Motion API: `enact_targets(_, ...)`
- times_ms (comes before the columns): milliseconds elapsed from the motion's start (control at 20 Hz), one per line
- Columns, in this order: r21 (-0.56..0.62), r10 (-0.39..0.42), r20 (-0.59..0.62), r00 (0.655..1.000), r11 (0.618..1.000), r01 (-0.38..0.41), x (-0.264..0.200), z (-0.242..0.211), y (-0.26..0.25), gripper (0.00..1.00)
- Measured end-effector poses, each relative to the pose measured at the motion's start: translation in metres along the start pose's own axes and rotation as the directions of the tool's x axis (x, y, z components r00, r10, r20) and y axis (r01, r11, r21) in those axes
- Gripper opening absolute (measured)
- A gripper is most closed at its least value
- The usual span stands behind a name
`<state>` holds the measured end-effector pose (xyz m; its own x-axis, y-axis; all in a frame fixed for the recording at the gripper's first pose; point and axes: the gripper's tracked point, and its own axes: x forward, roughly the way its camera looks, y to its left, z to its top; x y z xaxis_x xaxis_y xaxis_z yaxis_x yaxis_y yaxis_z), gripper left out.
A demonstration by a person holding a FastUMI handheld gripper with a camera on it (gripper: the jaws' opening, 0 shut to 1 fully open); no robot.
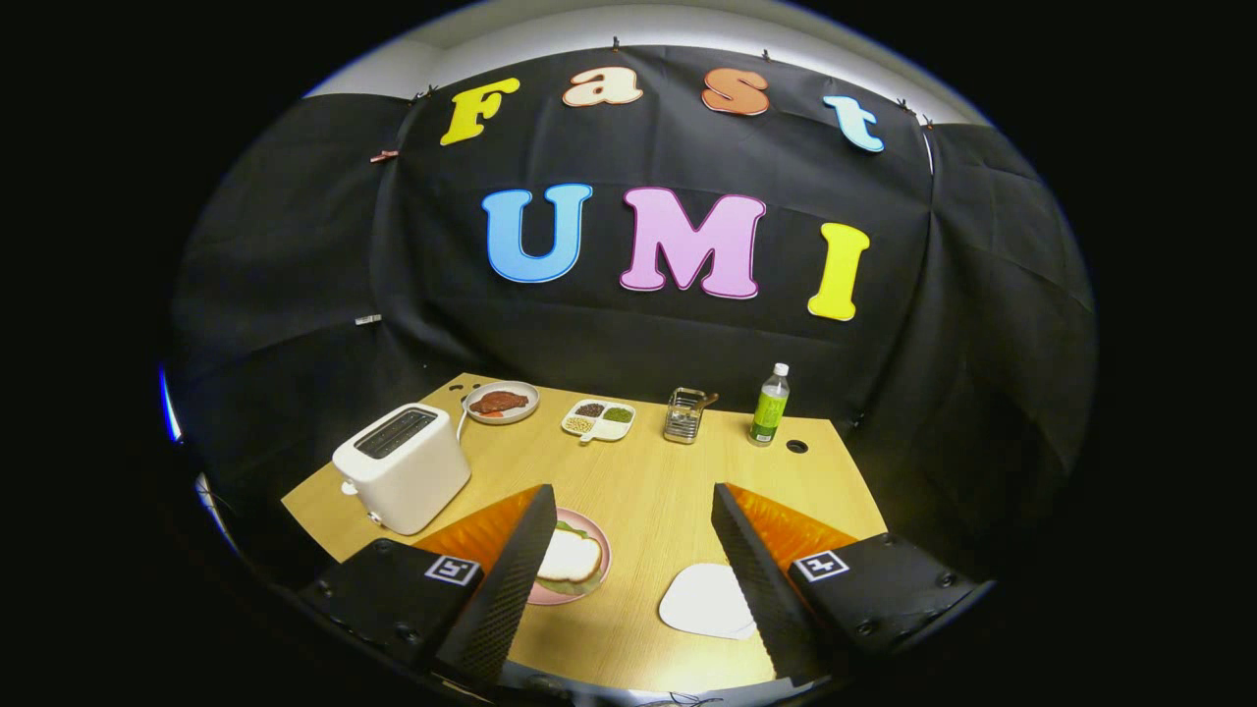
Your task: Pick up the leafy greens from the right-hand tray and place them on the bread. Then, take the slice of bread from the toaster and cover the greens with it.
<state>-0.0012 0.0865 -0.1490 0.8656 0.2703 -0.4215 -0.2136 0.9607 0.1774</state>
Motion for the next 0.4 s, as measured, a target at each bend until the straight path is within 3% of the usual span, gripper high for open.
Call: enact_targets(400, 0.012, -0.010, -0.018, 1.000, 1.000, 0.011, 0.0041, -0.0039, -0.0038, 0.99)
